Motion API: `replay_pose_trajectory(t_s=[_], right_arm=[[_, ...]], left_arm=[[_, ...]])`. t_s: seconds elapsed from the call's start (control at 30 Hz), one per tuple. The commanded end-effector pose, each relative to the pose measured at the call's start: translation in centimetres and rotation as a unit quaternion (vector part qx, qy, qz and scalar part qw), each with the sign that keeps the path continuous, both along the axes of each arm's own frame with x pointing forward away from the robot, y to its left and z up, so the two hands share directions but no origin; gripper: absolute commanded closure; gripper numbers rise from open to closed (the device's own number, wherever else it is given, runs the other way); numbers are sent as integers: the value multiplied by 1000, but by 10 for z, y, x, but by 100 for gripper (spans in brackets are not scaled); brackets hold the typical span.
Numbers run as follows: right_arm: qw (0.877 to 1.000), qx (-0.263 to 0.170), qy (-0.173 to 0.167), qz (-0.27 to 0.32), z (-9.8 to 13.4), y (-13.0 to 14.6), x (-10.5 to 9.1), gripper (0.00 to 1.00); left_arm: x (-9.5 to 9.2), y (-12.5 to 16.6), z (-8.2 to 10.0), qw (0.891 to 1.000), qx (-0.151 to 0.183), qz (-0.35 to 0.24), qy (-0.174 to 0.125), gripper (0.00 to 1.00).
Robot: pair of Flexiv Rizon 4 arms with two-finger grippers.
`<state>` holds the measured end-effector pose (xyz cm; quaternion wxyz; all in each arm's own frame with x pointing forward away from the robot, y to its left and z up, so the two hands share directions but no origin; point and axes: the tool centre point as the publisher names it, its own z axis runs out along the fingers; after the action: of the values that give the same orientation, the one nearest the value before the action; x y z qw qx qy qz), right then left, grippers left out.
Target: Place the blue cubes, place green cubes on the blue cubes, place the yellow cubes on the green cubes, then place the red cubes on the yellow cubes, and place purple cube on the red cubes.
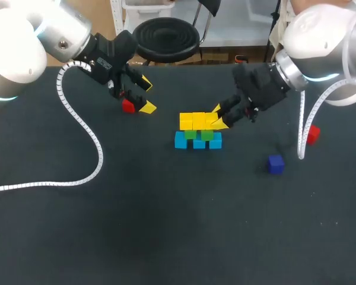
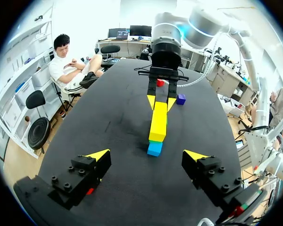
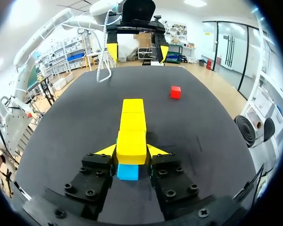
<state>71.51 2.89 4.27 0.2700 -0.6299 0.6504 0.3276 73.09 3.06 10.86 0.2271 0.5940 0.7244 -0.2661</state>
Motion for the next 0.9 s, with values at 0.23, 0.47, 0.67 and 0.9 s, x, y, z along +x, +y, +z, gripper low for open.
replay_pose_trajectory(t_s=[0.23, 0.47, 0.67, 0.9], right_arm=[[1000, 1, -3, -4, 2, 0, -1, 0], [1000, 4, -5, -6, 4, -5, -3, 0], [1000, 14, -17, 5, 11, -16, -12, 0], [999, 14, -33, -3, 24, -42, -26, 0]], left_arm=[[0, 0, 0, 1000, 0, 0, -1, 0], [0, 0, 0, 1000, 0, 0, -1, 0], [0, 0, 0, 1000, 0, 0, -1, 0], [0, 0, 0, 1000, 0, 0, -1, 0]])
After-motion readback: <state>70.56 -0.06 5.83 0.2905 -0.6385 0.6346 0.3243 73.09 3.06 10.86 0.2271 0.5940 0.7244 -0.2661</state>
